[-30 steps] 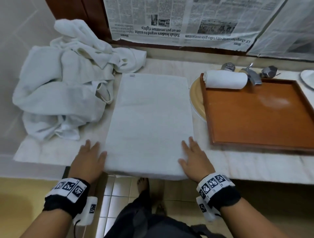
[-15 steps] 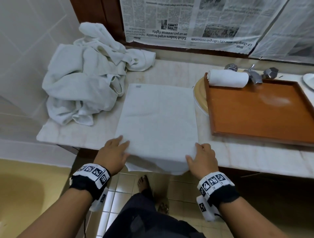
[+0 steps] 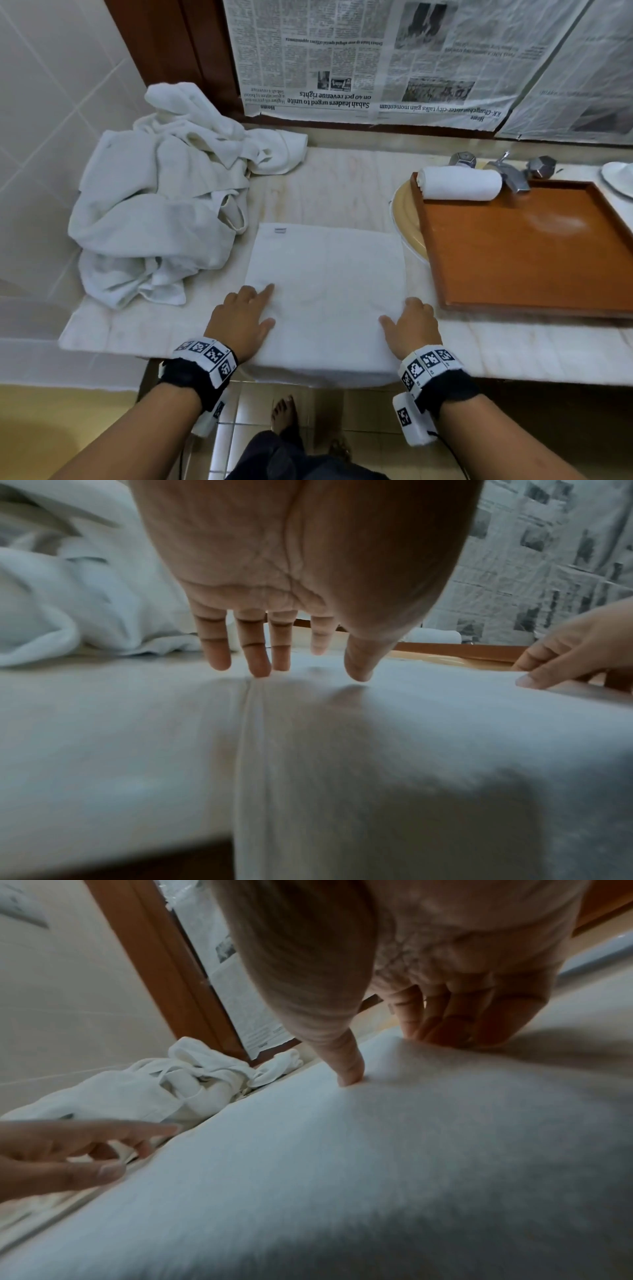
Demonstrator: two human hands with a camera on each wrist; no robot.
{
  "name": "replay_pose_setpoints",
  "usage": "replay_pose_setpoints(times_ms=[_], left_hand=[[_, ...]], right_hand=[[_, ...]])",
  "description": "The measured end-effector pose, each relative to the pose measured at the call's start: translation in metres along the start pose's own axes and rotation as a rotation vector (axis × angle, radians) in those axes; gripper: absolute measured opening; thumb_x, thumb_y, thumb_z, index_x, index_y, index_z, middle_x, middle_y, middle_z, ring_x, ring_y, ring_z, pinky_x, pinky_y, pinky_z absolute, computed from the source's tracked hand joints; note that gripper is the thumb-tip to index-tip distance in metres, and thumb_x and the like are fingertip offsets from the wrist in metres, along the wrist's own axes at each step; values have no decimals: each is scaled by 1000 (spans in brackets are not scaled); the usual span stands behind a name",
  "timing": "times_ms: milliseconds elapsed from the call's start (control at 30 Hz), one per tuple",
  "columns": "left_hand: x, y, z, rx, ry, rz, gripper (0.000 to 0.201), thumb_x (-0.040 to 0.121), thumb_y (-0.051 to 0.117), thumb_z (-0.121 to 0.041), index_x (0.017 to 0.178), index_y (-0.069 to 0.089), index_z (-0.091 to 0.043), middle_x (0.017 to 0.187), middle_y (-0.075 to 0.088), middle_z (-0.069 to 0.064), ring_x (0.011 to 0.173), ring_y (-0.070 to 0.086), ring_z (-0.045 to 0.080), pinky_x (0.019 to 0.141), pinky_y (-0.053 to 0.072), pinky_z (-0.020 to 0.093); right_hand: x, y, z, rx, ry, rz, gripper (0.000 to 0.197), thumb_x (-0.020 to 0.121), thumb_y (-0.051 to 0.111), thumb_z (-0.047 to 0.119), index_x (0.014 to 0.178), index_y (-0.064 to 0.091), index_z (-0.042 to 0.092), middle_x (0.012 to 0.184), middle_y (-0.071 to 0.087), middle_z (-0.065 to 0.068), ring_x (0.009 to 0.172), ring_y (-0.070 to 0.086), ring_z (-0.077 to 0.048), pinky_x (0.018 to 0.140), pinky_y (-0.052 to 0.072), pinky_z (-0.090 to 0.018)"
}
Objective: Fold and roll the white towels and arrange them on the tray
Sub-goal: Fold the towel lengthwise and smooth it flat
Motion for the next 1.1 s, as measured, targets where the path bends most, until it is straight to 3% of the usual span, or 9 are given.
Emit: replay_pose_setpoints(times_ms=[100,233,433,533,600,700,800,967,1100], left_hand=[[23,-11,-3,90,32,15,59,97,41,-52,151,29,-31,134,41,5,116,45,26,92,42,38],[53,-20,-17,78,130,18,49,95,51,-48,132,51,-17,159,22,4,133,36,27,100,38,38],[78,-23,-17,-14,191,41,57,91,57,-52,135,44,-19,155,27,1,131,37,25,101,40,37],[78,-22,-17,-60,199,67,61,89,60,-51,139,40,-23,135,39,5,115,50,26,94,44,35],[78,-14,-14,-185,186,139,62,91,60,-48,143,35,-26,129,44,3,107,55,22,94,46,35],[81,-8,-7,-410,174,184,65,88,68,-41,144,38,-26,111,49,-4,92,51,9,90,44,24],[81,-12,-3,-628,172,191,56,80,77,-37,129,50,-27,108,54,-6,85,53,7,79,44,16],[68,-6,-2,-921,157,353,60,57,77,-60,107,56,-33,114,59,-9,104,55,7,93,46,21],[77,-10,-9,-820,118,240,40,69,66,-76,65,57,-37,71,58,-23,66,53,-2,71,44,29]], right_hand=[[13,-1,2,84,74,35,40,87,71,34,115,58,8,118,63,-13,107,62,-33,89,49,-36],[29,1,14,175,70,66,18,86,68,19,74,54,18,81,63,-2,72,58,-19,64,45,-28],[52,6,27,640,198,191,31,79,80,18,105,72,4,92,75,-14,82,73,-34,86,58,-50],[57,-16,40,649,183,92,59,81,79,14,134,57,5,123,65,-12,108,65,-32,101,50,-45],[45,-40,77,553,15,-15,60,84,76,13,139,51,15,130,54,-1,119,53,-19,103,41,-31],[7,-42,167,416,-407,30,43,87,70,13,126,60,26,126,56,10,102,54,-6,96,43,-27],[-18,-2,220,240,-591,263,44,91,60,15,133,57,26,135,55,2,102,64,-19,97,51,-37],[-18,33,249,-28,-651,453,59,97,40,7,152,38,27,157,38,2,132,50,-19,109,40,-28],[-2,46,262,-200,-678,454,55,96,41,5,145,43,28,141,55,-3,126,54,-18,104,43,-28]])
Point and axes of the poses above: each hand's wrist, its own x-axis towards the middle knuckle, its own y-axis out of the palm, z = x × y, the point moved 10 cm from there along x, towards the middle knuckle
